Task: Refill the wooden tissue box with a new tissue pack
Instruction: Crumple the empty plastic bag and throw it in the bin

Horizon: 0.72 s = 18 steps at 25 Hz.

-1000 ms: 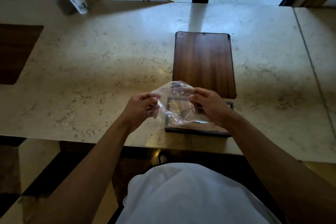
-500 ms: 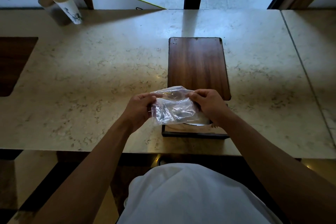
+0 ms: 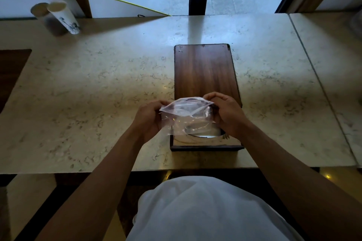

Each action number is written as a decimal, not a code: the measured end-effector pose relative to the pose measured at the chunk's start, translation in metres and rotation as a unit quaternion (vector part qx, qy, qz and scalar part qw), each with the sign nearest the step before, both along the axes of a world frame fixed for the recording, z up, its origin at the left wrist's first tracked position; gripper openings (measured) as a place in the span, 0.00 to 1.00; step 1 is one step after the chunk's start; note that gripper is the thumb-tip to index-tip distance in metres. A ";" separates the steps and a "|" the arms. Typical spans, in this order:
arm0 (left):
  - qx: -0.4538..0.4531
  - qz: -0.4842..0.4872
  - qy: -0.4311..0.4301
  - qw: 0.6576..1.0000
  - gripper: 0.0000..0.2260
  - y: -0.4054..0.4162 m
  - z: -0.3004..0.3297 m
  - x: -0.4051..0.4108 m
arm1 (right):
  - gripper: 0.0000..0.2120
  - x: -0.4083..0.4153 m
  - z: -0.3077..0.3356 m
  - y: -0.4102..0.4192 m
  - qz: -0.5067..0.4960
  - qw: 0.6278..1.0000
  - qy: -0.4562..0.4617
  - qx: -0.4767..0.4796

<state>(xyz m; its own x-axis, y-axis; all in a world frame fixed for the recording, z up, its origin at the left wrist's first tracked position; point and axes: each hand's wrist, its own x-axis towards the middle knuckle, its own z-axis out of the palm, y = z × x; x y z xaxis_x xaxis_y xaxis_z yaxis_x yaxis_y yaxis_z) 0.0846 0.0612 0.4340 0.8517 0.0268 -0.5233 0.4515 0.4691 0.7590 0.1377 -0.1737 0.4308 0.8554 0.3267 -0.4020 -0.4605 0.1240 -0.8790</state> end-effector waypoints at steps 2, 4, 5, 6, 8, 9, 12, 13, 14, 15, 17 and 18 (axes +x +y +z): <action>-0.034 -0.007 0.003 0.999 0.18 -0.001 -0.002 0.002 | 0.20 -0.002 0.001 -0.002 -0.006 1.000 -0.007 -0.026; -0.007 -0.023 -0.002 1.000 0.15 0.000 -0.005 0.004 | 0.20 -0.006 0.002 -0.005 -0.001 0.997 -0.024 -0.072; 0.022 -0.030 -0.006 0.999 0.11 0.001 -0.006 0.004 | 0.17 -0.007 0.003 -0.006 0.006 0.994 -0.039 -0.100; 0.048 -0.039 -0.014 0.998 0.08 0.001 -0.007 0.005 | 0.14 -0.009 0.003 -0.007 0.016 0.991 -0.057 -0.122; 0.090 -0.055 -0.026 0.994 0.07 0.002 -0.011 0.004 | 0.07 -0.011 0.004 -0.010 0.034 0.987 -0.081 -0.137; 0.100 -0.059 -0.032 0.993 0.08 0.002 -0.013 0.003 | 0.06 -0.013 0.004 -0.013 0.038 0.987 -0.081 -0.132; 0.080 -0.045 -0.028 0.995 0.22 -0.003 -0.014 0.004 | 0.09 -0.019 0.003 -0.021 0.016 0.993 -0.056 -0.106; 0.056 -0.036 -0.017 0.998 0.27 -0.006 -0.015 0.004 | 0.11 -0.021 0.002 -0.024 0.005 0.993 -0.052 -0.103; 0.029 -0.040 -0.004 0.999 0.30 -0.010 -0.016 0.005 | 0.12 -0.023 0.001 -0.028 -0.006 0.994 -0.049 -0.102; 0.009 -0.063 0.008 0.998 0.30 -0.014 -0.018 0.005 | 0.14 -0.026 0.000 -0.031 -0.017 0.994 -0.047 -0.099; 0.005 -0.151 0.019 0.988 0.21 -0.026 -0.023 0.004 | 0.16 -0.036 -0.004 -0.039 -0.048 0.994 -0.039 -0.090; 0.019 -0.189 0.018 0.982 0.15 -0.033 -0.026 0.004 | 0.16 -0.042 -0.007 -0.044 -0.065 0.993 -0.036 -0.090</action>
